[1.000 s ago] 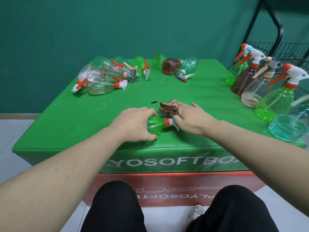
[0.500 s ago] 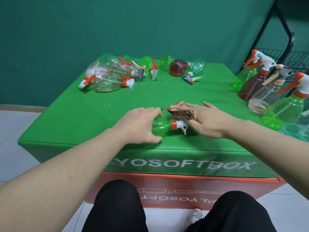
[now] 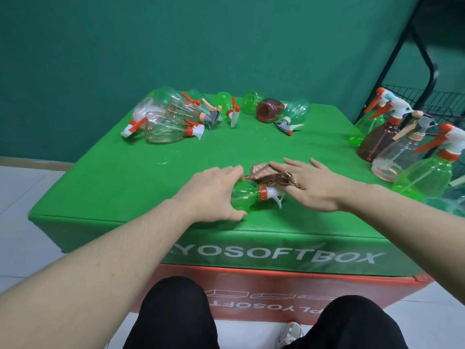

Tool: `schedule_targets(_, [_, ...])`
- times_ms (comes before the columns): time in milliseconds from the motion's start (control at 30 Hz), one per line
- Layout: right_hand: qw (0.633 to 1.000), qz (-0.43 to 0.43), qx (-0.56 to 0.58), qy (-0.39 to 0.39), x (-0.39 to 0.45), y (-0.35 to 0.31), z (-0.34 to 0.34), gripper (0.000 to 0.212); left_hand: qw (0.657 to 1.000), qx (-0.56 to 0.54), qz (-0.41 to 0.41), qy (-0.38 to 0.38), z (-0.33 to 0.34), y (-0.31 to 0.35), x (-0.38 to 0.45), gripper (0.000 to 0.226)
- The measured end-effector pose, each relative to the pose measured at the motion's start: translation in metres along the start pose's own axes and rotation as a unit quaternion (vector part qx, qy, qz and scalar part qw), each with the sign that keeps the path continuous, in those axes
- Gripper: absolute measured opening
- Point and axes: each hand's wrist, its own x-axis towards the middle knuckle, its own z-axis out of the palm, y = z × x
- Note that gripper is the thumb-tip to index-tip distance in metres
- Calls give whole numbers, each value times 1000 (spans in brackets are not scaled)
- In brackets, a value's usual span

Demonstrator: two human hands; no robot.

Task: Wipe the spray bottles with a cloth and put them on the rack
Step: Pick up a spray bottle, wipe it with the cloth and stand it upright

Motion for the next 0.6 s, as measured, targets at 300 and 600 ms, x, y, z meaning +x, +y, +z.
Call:
schedule_targets(300, [999,13,-37,-5,-4,-15,-2,52,998,41,38,29,9,1,-8,74])
schedule_targets(600, [999,8,-50,-6,20,-32,0,48,998,43,36,27,7,3,-4,72])
